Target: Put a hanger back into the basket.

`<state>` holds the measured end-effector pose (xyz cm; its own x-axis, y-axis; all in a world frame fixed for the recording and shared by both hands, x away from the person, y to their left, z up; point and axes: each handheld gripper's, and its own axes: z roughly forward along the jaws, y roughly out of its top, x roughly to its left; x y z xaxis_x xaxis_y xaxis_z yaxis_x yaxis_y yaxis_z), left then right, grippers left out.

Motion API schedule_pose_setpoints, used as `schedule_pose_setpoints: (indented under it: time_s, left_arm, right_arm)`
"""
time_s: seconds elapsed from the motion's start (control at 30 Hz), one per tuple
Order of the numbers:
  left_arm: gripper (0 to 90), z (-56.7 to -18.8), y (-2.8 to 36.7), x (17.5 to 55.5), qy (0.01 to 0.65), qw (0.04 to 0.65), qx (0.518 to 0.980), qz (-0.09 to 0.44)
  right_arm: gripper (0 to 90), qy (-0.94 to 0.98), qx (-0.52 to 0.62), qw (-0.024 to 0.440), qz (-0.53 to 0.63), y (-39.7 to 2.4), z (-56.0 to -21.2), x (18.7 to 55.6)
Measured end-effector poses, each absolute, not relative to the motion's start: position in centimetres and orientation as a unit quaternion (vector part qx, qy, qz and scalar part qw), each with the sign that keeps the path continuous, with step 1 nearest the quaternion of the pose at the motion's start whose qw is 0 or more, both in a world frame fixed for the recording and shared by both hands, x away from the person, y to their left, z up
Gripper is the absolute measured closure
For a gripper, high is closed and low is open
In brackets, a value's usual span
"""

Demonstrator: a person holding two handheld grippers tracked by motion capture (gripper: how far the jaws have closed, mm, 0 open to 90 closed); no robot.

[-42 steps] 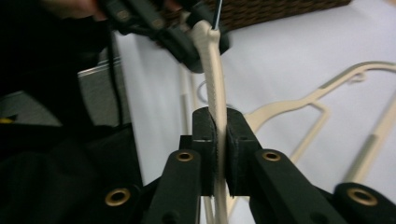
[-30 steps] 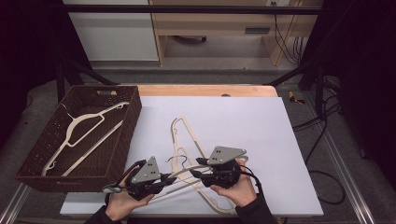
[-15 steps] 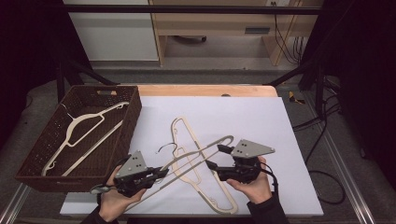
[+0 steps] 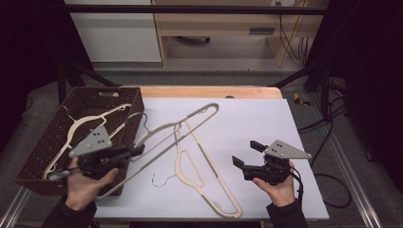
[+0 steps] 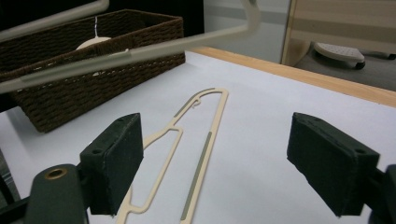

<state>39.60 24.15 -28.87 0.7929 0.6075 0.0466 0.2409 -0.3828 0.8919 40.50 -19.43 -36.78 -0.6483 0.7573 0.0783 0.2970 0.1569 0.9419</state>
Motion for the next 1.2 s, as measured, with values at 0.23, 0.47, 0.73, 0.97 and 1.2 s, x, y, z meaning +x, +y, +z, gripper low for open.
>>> schedule_pose_setpoints:
  time_s: [0.23,0.47,0.73,0.97,1.2]
  left_arm:
    - [86.4,-26.2,28.5,42.3,0.275,0.492,0.803,0.194]
    - [86.3,-25.3,33.6,45.7,0.302,0.479,0.796,0.214]
    - [86.4,-26.4,38.9,48.9,0.346,0.471,0.781,0.219]
    - [86.4,-28.3,42.8,50.4,0.392,0.46,0.766,0.218]
    - [86.3,-31.3,45.7,50.7,0.431,0.436,0.762,0.208]
  right_arm:
    - [15.0,0.731,0.367,0.216,0.533,-19.7,-37.1,40.6]
    - [14.2,0.73,0.371,0.218,0.532,-19.7,-37.2,40.8]
    - [13.9,0.729,0.375,0.219,0.53,-19.8,-37.4,40.9]
    - [13.5,0.731,0.374,0.217,0.527,-19.7,-37.5,41.0]
    - [13.3,0.733,0.373,0.218,0.526,-19.6,-37.5,41.0]
